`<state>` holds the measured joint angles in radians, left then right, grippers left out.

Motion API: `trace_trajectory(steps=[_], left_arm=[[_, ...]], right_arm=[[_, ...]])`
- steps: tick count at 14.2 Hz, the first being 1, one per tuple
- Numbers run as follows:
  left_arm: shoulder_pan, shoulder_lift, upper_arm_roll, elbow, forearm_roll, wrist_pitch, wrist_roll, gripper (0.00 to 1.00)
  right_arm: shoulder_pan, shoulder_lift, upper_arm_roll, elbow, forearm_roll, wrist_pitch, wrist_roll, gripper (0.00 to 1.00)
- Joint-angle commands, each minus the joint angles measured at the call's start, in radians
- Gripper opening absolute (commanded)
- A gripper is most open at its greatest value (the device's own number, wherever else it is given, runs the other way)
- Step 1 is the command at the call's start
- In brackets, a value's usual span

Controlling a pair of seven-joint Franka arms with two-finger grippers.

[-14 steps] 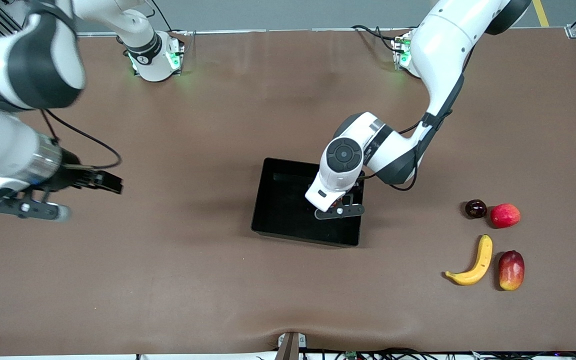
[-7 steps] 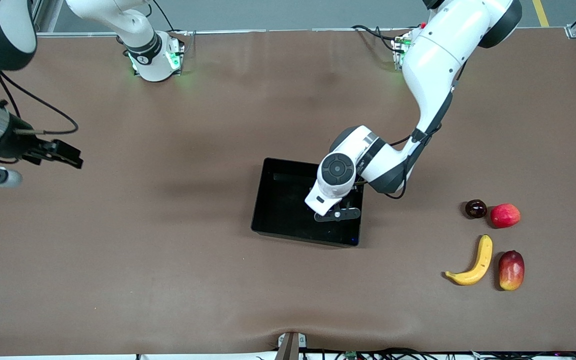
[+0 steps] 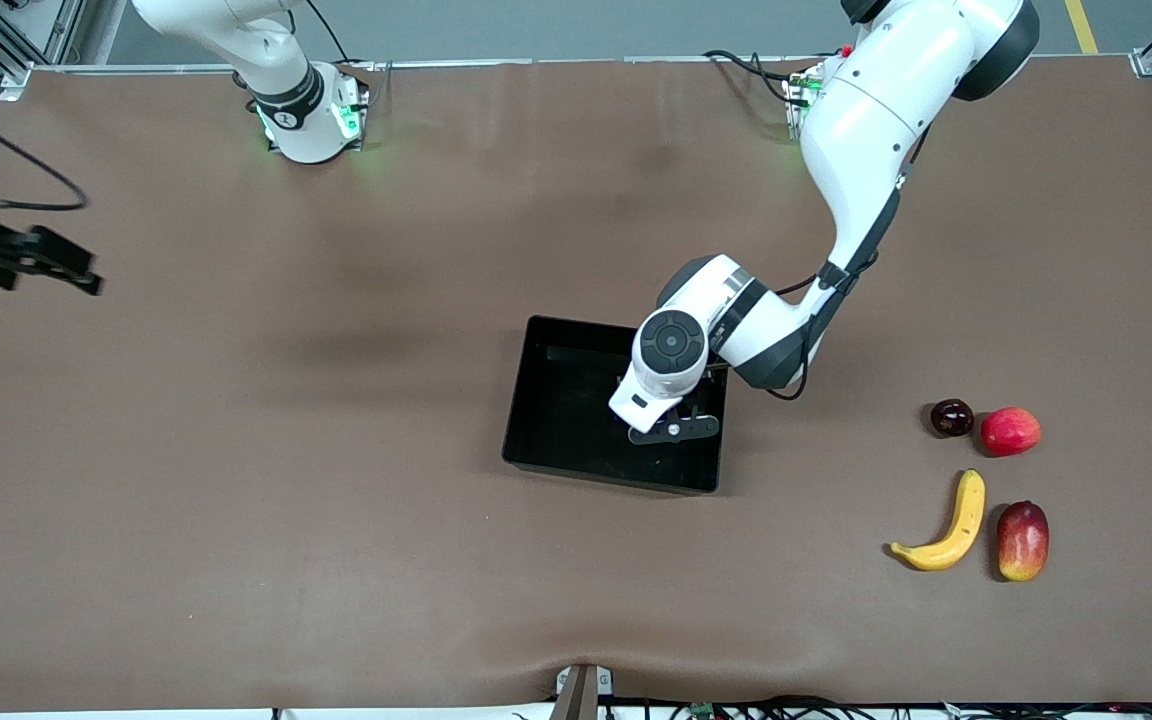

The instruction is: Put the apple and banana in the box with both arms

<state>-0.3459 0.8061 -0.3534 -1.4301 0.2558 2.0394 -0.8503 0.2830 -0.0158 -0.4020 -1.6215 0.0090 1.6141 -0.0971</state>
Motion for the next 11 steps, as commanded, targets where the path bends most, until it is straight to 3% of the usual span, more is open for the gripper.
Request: trace_trajectory(steps=[1, 4, 6, 11], left_arm=[[0.005, -0.053, 0.005, 0.005, 0.025, -0.016, -0.018, 1.00], [0.060, -0.161, 0.010, 0.007, 0.025, -0.051, 0.029, 1.00], [0.138, -0.215, 0.004, 0.007, 0.013, -0.079, 0.141, 1.00], [0.292, -0.242, 0.001, 0.004, 0.020, -0.082, 0.350, 1.00]], right_arm=[[-0.061, -0.004, 0.017, 0.054, -0.004, -0.013, -0.113, 1.00], [-0.076, 0.000, 0.015, 0.109, -0.001, -0.055, -0.112, 1.00], [-0.071, 0.005, 0.020, 0.120, 0.089, -0.060, -0.092, 1.00], [-0.067, 0.011, 0.026, 0.126, 0.095, -0.063, -0.029, 1.00]])
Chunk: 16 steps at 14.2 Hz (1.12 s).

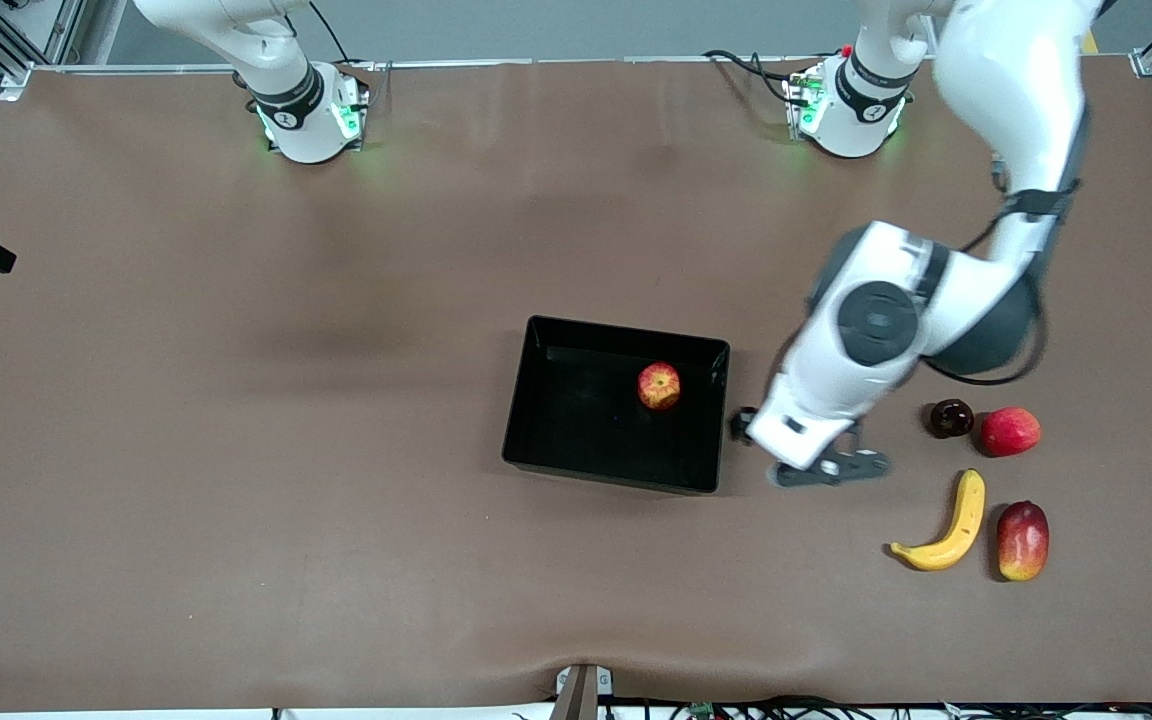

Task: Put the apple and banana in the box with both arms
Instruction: 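Move the left gripper back to the yellow banana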

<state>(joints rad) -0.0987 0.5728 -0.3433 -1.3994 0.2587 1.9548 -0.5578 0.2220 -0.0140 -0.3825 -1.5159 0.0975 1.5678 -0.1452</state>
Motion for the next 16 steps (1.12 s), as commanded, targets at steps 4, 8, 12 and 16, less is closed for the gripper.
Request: trace_trajectory(steps=[4, 8, 12, 16], left_arm=[[0.163, 0.018, -0.005, -0.046, 0.027, 0.006, 0.231, 1.00], [0.279, 0.062, -0.003, -0.110, 0.108, 0.129, 0.381, 1.00], [0.359, 0.128, -0.003, -0.107, 0.108, 0.232, 0.594, 1.00], [0.401, 0.196, 0.004, -0.090, 0.116, 0.349, 0.824, 1.00]], right_arm=[[0.036, 0.009, 0.016, 0.023, -0.050, -0.017, 0.029, 1.00], [0.030, 0.008, 0.013, 0.023, -0.050, -0.018, 0.029, 1.00], [0.034, 0.006, 0.014, 0.023, -0.048, -0.018, 0.029, 1.00], [-0.039, 0.006, 0.109, 0.023, -0.047, -0.041, 0.027, 1.00]])
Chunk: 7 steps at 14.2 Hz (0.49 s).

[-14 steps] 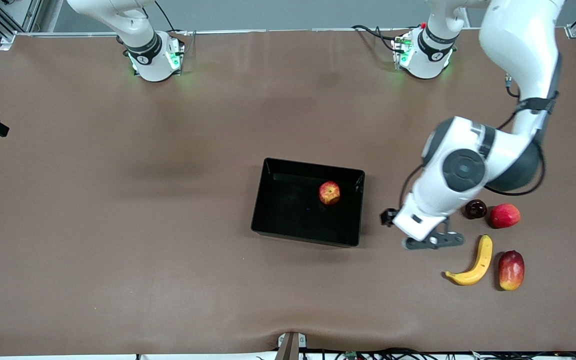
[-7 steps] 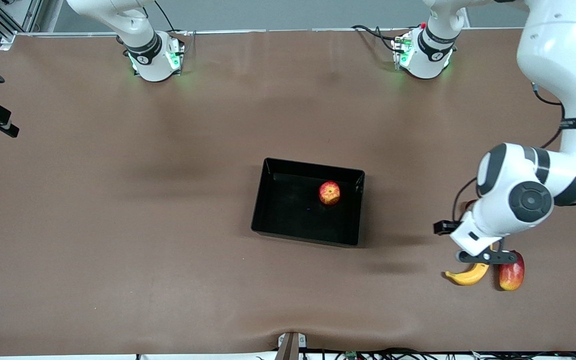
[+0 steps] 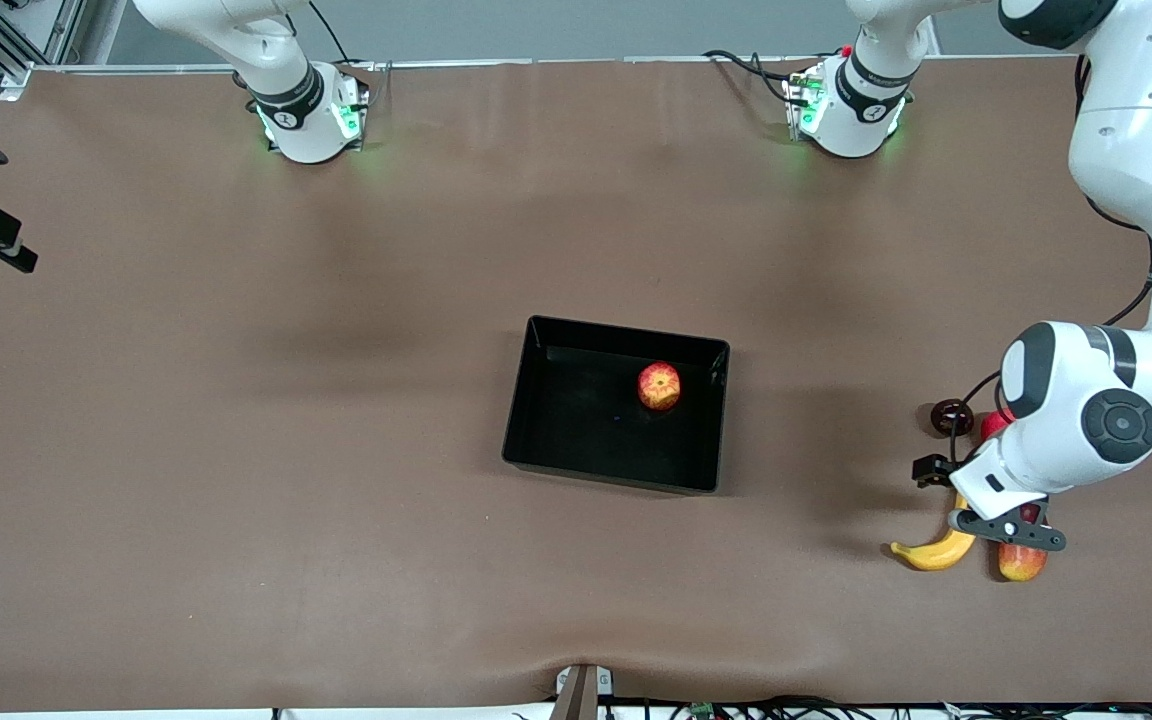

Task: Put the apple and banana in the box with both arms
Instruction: 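Move the left gripper back to the yellow banana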

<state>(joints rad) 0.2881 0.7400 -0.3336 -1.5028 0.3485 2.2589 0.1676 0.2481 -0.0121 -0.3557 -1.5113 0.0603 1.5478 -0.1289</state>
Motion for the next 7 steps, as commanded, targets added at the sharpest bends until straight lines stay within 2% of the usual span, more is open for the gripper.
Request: trace_trajectory(steps=[1, 2, 7], left_arm=[[0.016, 0.047, 0.007, 0.035, 0.026, 0.066, 0.146, 1.00], [0.016, 0.062, 0.017, 0.047, 0.026, 0.079, 0.188, 1.00], [0.016, 0.122, 0.028, 0.059, 0.027, 0.197, 0.277, 1.00]], right_arm=[[-0.157, 0.004, 0.174, 0.019, -0.016, -0.034, 0.011, 1.00], [-0.206, 0.003, 0.223, 0.019, -0.026, -0.037, 0.009, 1.00], [-0.251, 0.003, 0.225, 0.019, -0.053, -0.032, 0.000, 1.00]])
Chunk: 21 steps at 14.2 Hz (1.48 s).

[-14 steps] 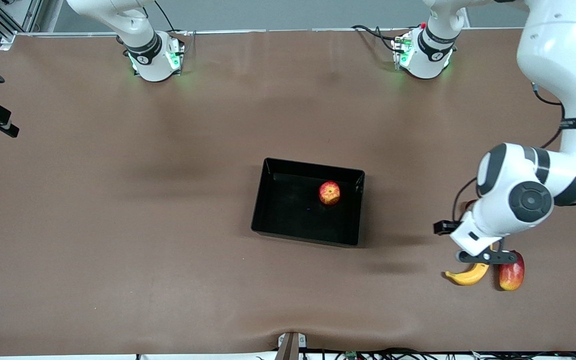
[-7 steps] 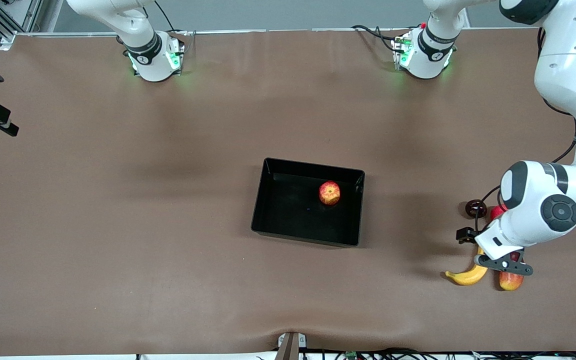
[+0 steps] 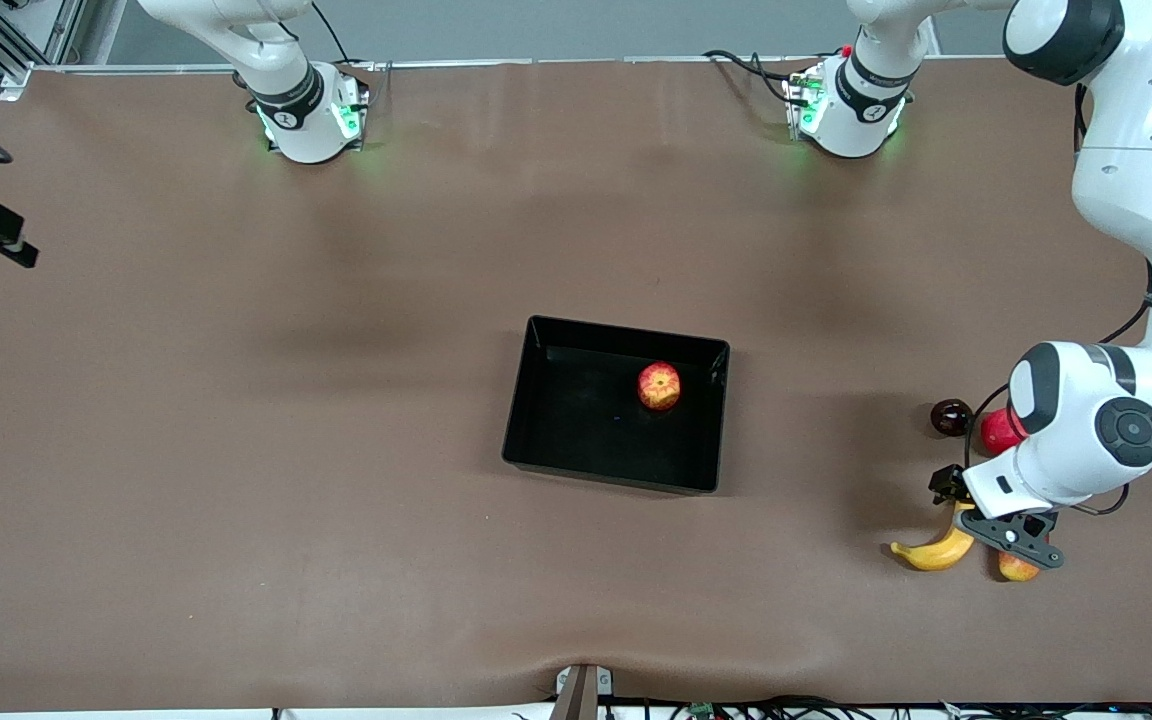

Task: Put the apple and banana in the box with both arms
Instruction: 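Lower and close the left gripper on the banana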

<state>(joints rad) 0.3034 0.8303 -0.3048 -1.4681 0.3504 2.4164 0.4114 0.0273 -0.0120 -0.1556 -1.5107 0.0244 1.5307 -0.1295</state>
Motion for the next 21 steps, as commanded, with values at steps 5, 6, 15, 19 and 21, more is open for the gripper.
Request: trace_trajectory(steps=[5, 6, 15, 19, 21], left_arm=[[-0.004, 0.082, 0.018, 0.051, 0.024, 0.113, 0.133, 0.74], [-0.012, 0.082, 0.018, 0.058, 0.024, 0.113, 0.132, 0.53], [-0.018, -0.083, -0.085, 0.057, 0.001, -0.051, -0.050, 0.00], [-0.018, -0.141, -0.201, 0.055, 0.002, -0.181, -0.300, 0.00], [-0.020, -0.167, -0.255, 0.055, 0.002, -0.218, -0.406, 0.00]], right_arm=[[-0.041, 0.001, 0.024, 0.027, -0.037, -0.021, 0.007, 1.00], [-0.035, 0.003, 0.028, 0.027, -0.052, -0.020, 0.010, 1.00], [-0.064, 0.017, 0.022, 0.024, -0.052, -0.009, 0.013, 1.00], [-0.056, 0.017, 0.024, 0.026, -0.041, -0.007, 0.013, 1.00], [-0.061, 0.017, 0.025, 0.026, -0.041, -0.007, 0.013, 1.00]])
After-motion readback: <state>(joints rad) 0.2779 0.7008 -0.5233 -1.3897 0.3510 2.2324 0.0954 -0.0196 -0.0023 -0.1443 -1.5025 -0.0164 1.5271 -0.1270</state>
